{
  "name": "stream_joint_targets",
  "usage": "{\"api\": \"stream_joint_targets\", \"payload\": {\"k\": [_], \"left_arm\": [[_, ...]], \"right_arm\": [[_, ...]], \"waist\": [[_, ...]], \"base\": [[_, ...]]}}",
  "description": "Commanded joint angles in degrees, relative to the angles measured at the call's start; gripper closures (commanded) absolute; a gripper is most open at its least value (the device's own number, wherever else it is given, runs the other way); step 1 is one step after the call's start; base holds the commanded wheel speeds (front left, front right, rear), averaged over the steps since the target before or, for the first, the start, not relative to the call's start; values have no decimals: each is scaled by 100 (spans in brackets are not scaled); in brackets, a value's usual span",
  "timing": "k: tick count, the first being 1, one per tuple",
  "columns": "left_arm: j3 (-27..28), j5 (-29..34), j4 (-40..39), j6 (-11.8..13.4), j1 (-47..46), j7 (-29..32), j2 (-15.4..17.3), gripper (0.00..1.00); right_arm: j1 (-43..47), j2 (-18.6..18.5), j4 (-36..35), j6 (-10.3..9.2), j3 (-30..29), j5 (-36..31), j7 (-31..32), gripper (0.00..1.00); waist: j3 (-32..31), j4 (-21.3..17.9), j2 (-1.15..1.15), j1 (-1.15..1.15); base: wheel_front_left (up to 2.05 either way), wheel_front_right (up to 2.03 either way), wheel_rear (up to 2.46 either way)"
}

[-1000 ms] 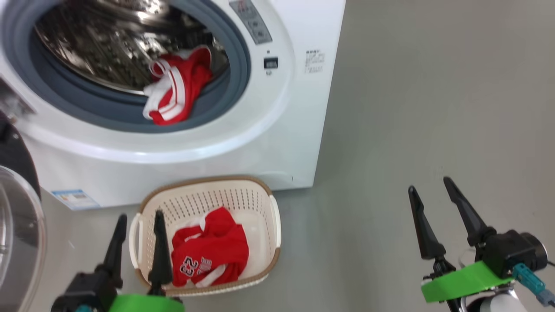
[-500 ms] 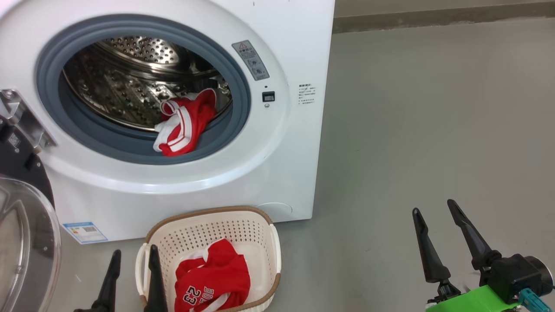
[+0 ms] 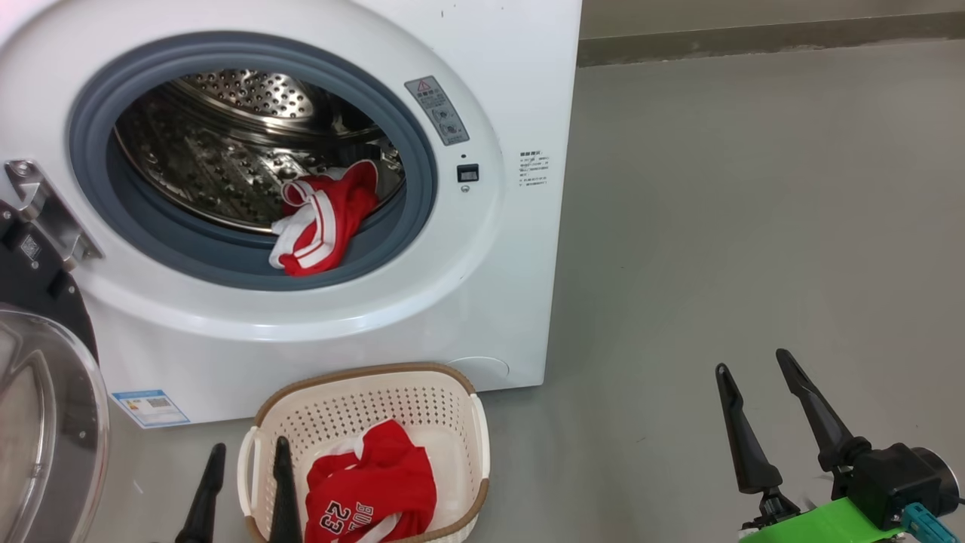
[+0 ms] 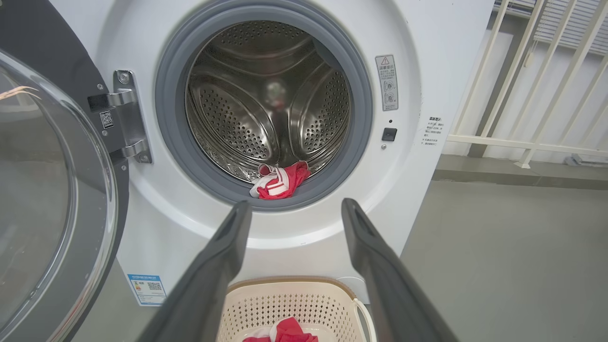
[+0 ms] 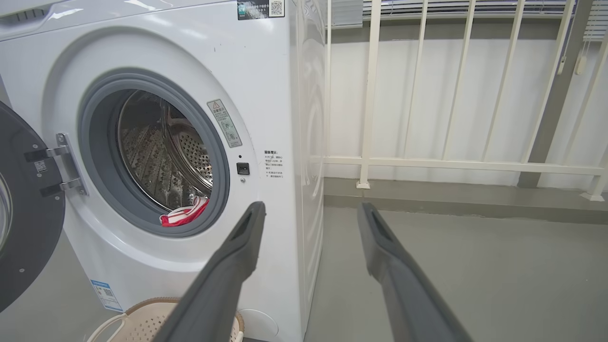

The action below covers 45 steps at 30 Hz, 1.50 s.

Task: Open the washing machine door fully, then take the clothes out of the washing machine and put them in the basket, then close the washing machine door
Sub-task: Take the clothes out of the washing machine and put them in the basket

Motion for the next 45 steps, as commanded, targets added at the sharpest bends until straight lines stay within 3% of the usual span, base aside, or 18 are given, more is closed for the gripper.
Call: {"api": "stream_joint_targets", "payload": {"k": [1,15,29,45], "left_arm": [[142,45,-123,46,-130,-22,46,0],[1,-44,-99,48,-279,2,41,0],[163,-260,33,-62,-775,-57,85,0],[380,-452,814,-304,-2603,-39,385,0]], "right_arm": [[-62,-49,-132,36,126,34,-37,0],[-102,-49,-171,36,162,-15,-37,0],[-284,-49,-271,36,226,-64,-37,0],[-866,-49,-333,36,370,-28,-37,0]], "waist": [[-1,7,0,0],[220,-7,0,0],[831,-29,0,0],[1991,-150,0,0]], "base": [[0,0,0],[0,0,0],[0,0,0],[0,0,0]]}}
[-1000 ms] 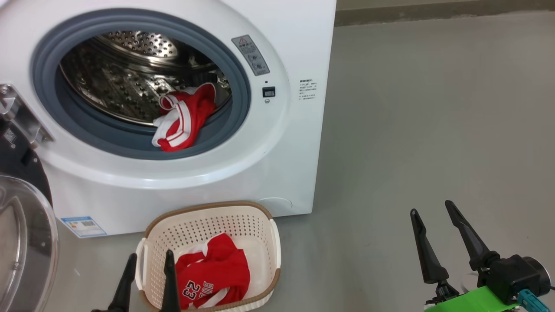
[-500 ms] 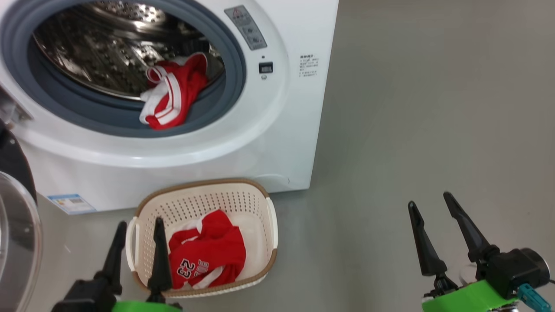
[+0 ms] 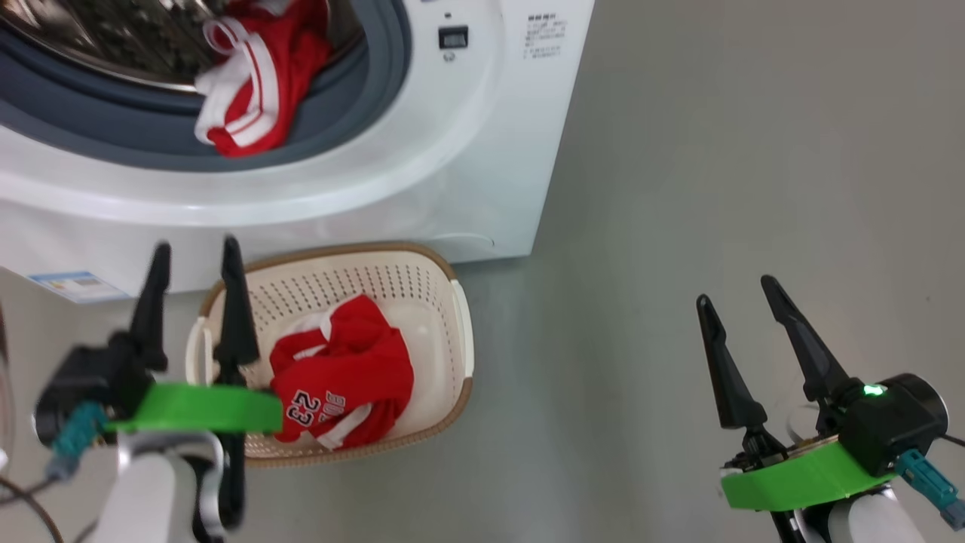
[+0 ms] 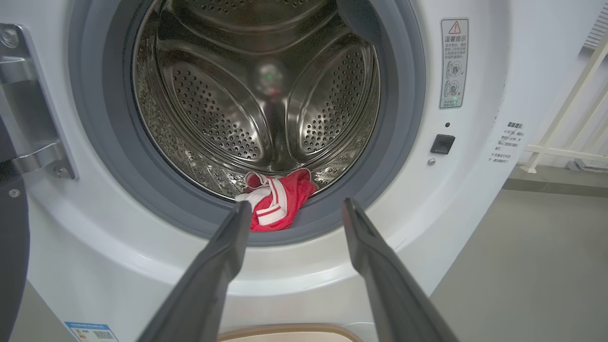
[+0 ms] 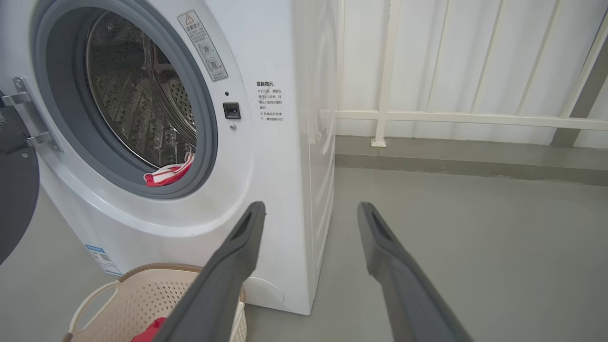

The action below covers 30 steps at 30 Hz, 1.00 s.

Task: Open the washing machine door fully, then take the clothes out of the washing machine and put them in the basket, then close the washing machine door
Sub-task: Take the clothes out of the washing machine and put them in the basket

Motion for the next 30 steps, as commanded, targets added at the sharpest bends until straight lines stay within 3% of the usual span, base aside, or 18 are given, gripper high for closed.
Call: {"api": "stream_joint_targets", "payload": {"k": [1,26,30], "left_arm": [[210,-45,-58,-50,-212,-23,189,0],[40,-195,2588,-560,-3685,842,930,0],[-37,-156,3253,-578,-4350,1338,1155,0]], "right_arm": [[-140,-45,-151,36,149,38,-37,0],[-715,-45,-151,36,283,276,-37,0],[-808,-45,-145,36,361,273,-37,0]], "waist": [[274,-90,0,0],[1504,-562,0,0],[1708,-677,0,0]], "base": [[0,0,0],[0,0,0],[0,0,0]]}}
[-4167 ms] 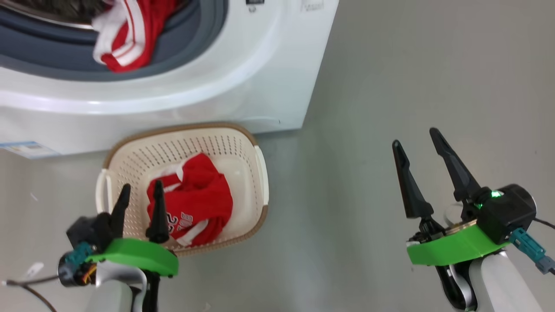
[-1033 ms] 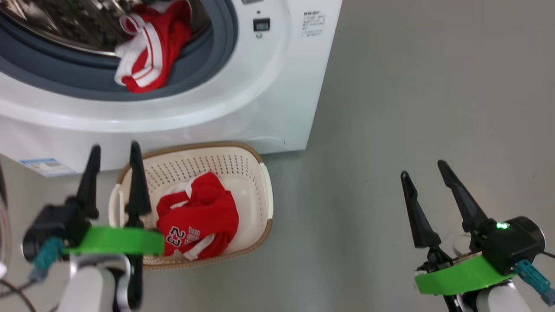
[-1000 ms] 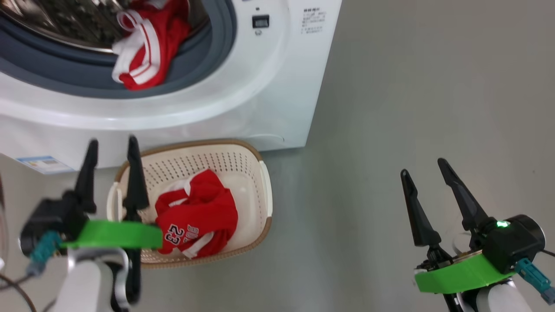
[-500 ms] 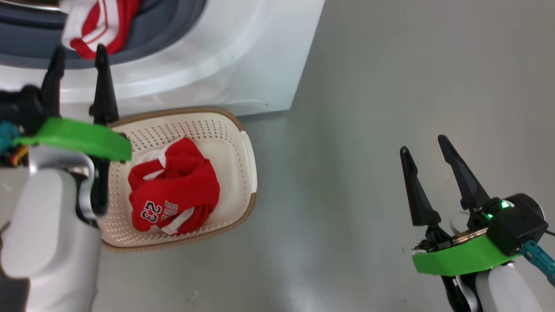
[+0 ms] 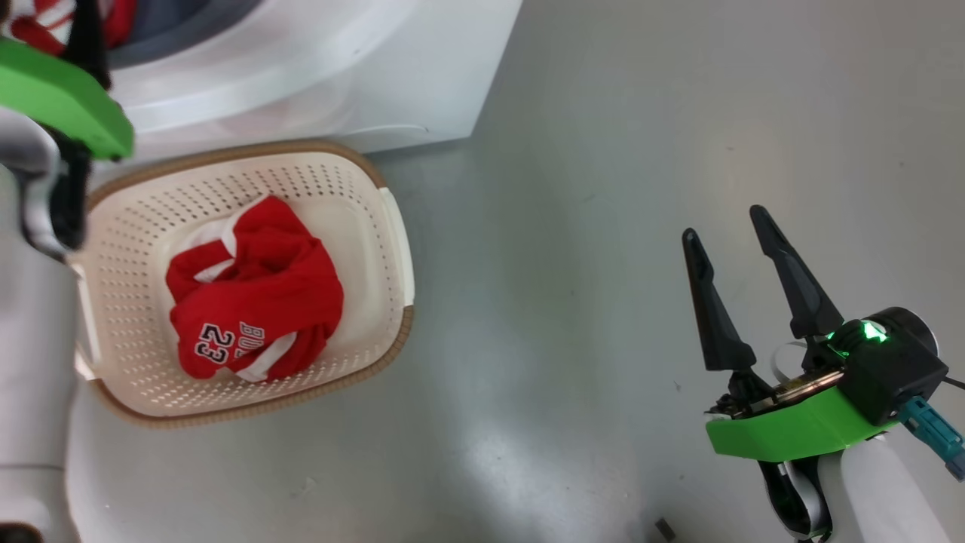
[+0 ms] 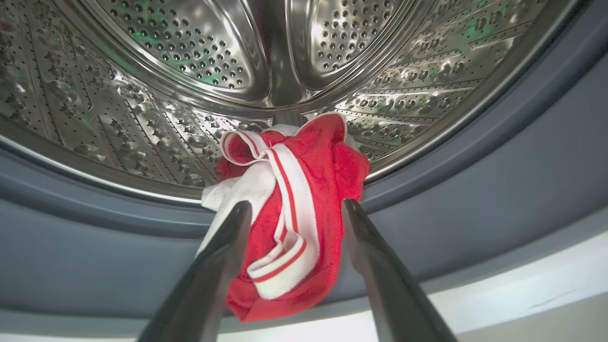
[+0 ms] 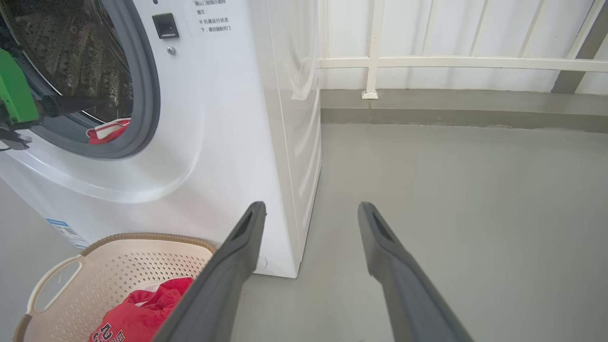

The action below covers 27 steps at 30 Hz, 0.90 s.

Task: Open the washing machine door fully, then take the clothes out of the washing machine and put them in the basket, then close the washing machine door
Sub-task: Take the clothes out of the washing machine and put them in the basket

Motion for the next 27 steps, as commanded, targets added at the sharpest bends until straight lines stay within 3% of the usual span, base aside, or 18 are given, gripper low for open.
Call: {"api": "stream_joint_targets", "payload": {"k": [1,9,27], "left_arm": [[86,45,-6,-9,-190,84,335,0],[23,174,835,173,-972,538,729,0],[-219,255,1989,294,-1479,1031,990,0]], "right_arm": [[-31,-38,-130,36,170,20,-36,0],[-160,-38,-136,36,327,55,-36,0],[-223,-38,-84,36,506,195,-36,0]], "waist": [[154,-132,0,0],[371,-371,0,0],[449,-580,0,0]], "base": [[0,0,0],[0,0,0],[0,0,0]]}}
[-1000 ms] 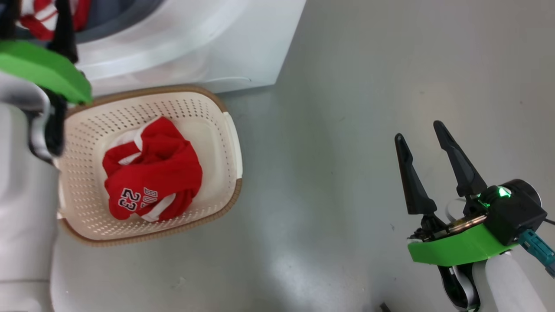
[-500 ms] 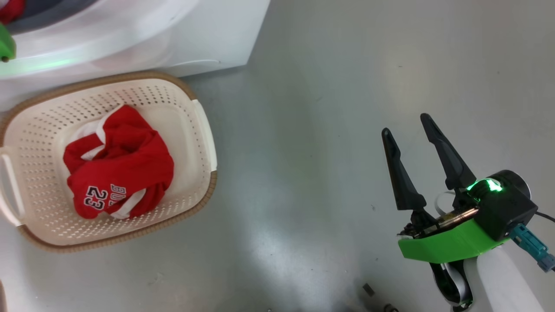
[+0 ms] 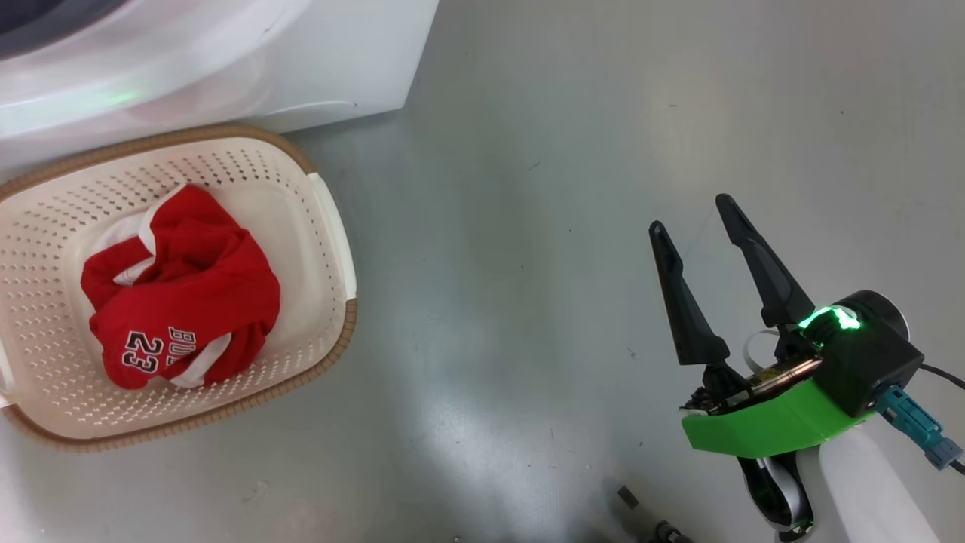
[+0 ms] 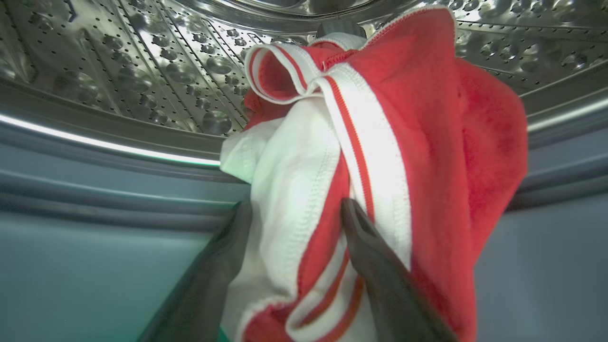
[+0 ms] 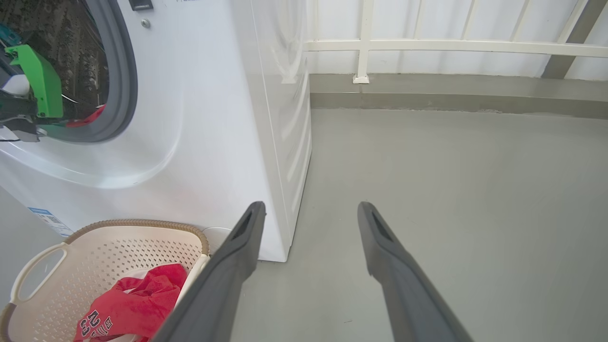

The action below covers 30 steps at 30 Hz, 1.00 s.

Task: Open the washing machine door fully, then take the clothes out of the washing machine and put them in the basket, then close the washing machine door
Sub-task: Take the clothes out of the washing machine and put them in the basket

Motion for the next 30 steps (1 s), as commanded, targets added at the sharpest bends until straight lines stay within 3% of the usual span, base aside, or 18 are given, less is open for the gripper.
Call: {"api": "stream_joint_targets", "payload": {"k": [1,2,3,13,21,30], "left_arm": [[16,52,-1,23,6,36,298,15],[8,47,16,20,2,12,286,72],[-2,38,31,5,6,-14,269,100],[65,-208,-16,-344,172,-664,92,100],[80,-307,-271,-507,562,-1702,79,100],[164,-515,-1003,-694,1142,-2351,23,100]], "right_arm": [[16,-38,-100,36,146,80,-36,0],[18,-38,-94,36,148,83,-36,0],[20,-38,-87,36,149,84,-36,0],[45,-38,-66,36,113,116,-36,0],[46,-38,-31,36,95,153,-36,0],[41,-38,3,36,32,145,-36,0]], "waist": [[-14,3,0,0],[-20,7,0,0],[-27,12,0,0],[-77,128,0,0],[-117,263,0,0],[-239,441,0,0]], "base": [[0,0,0],[0,0,0],[0,0,0],[0,0,0],[0,0,0],[0,0,0]]}}
